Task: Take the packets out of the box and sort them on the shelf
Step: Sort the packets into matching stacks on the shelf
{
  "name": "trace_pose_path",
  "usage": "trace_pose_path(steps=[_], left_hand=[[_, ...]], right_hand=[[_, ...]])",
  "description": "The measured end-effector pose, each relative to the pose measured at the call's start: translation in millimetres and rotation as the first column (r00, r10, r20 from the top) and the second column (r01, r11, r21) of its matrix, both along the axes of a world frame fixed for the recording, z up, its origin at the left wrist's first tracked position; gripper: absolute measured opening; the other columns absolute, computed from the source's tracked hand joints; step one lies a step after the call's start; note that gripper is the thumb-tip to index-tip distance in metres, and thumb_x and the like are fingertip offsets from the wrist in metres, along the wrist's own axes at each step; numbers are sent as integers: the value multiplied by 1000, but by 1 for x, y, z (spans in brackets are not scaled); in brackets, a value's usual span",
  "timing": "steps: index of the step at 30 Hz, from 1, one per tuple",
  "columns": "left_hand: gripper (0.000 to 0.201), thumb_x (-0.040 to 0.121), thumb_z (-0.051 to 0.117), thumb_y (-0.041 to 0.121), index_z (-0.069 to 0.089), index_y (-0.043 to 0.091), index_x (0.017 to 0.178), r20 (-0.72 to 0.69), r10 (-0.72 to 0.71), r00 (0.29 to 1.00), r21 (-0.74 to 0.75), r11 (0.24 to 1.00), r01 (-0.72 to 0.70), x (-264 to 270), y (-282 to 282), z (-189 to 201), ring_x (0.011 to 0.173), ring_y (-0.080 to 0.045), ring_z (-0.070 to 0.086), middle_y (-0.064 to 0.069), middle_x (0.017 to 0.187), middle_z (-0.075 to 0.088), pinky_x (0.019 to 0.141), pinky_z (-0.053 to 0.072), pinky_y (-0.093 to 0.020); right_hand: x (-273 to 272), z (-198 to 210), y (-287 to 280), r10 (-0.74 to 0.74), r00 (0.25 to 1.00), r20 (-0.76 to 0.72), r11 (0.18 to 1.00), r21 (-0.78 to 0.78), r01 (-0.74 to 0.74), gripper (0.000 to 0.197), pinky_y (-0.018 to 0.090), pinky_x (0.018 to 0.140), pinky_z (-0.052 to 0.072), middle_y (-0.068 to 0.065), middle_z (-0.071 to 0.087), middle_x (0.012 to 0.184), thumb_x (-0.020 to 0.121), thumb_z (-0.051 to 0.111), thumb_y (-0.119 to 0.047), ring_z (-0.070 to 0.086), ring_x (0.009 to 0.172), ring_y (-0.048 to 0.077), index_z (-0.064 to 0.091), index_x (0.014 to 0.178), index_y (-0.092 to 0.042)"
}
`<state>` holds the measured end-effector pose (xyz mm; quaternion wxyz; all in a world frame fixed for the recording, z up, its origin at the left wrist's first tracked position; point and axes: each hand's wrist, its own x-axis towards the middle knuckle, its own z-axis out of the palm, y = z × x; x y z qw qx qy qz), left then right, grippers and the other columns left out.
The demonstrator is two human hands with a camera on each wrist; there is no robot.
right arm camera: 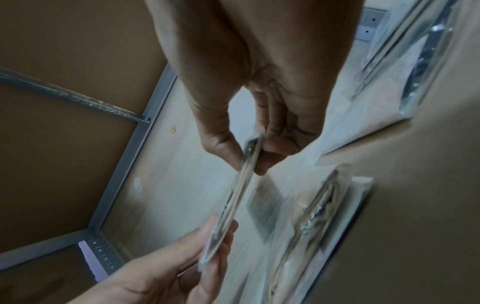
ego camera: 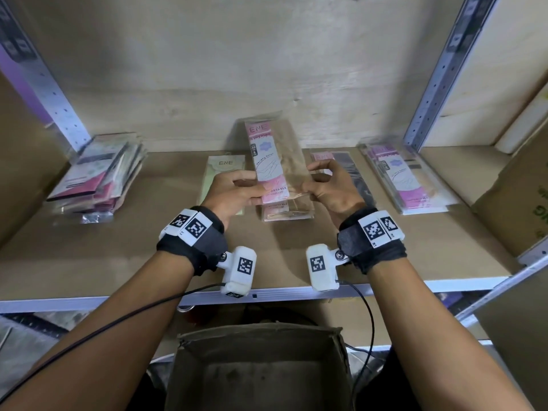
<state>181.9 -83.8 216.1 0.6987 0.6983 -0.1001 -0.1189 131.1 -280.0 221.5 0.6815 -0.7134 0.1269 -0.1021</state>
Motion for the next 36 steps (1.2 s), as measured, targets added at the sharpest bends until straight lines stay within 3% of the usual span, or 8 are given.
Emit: trace_pose_path(steps=[7,9,11,16,21,30,33,36], left_hand=[[38,79,81,2,70,-1,115,20,41,999,168,985,-44,8,-10,-11,91,-26,75,-15,106,74,82,61,-36],[42,76,83,3,70,-2,116,14,53,998,198,979,-55,11,-12,-14,87,-25,75,-16,106,74,76,62,-31],[47,74,86,5,68,-5,117,-7,63,998,214,975,-60,13,-13,-16,82,-24,76,-17,105,74,68,61,-26],[53,69,89,6,67,-8,115,-27,67,997,248,967,-58,16,-13,-20,82,-27,76,-18,101,73,81,62,-41],[43,69,89,3,71,-4,107,-10,70,997,286,956,-64,20,-11,-23,78,-26,76,-10,86,74,80,62,-41],[50,69,90,9,70,-2,113,-19,51,999,364,930,-41,21,-11,-19,77,-23,76,-9,92,75,80,62,-38],[57,69,90,28,69,8,118,56,77,995,434,896,-94,22,-6,-13,61,-15,67,-6,86,75,78,61,-33],[62,70,86,45,69,13,121,144,132,981,464,867,-184,25,14,0,83,-19,71,-6,106,74,91,58,-34]], right_hand=[[5,-7,-10,-51,989,-138,983,-183,26,49,48,89,56,11,66,106,65,84,-3,66,101,33,61,108,-8],[7,-8,-13,-52,981,-188,976,-216,10,49,49,91,55,7,65,102,63,86,-7,66,100,30,62,106,-9],[8,-9,-13,-58,974,-218,970,-241,4,48,49,92,55,7,66,101,62,86,-9,67,100,29,63,104,-10],[9,-12,-13,-73,956,-283,956,-294,-13,46,47,93,55,7,68,105,60,87,-11,67,102,28,65,100,-13],[10,-13,-12,-57,946,-318,943,-327,-53,47,46,95,53,9,67,109,60,88,-13,64,107,29,64,101,-13],[11,-14,-14,-51,942,-332,937,-342,-70,45,46,97,52,10,67,111,63,87,-13,63,108,28,63,101,-14],[8,-9,-13,-65,952,-300,919,-389,-60,48,40,93,53,2,65,101,66,85,-19,63,104,24,61,107,-16],[1,1,-8,-111,975,-191,895,-446,15,49,32,74,48,-8,57,90,71,82,-24,60,90,17,58,113,-18]])
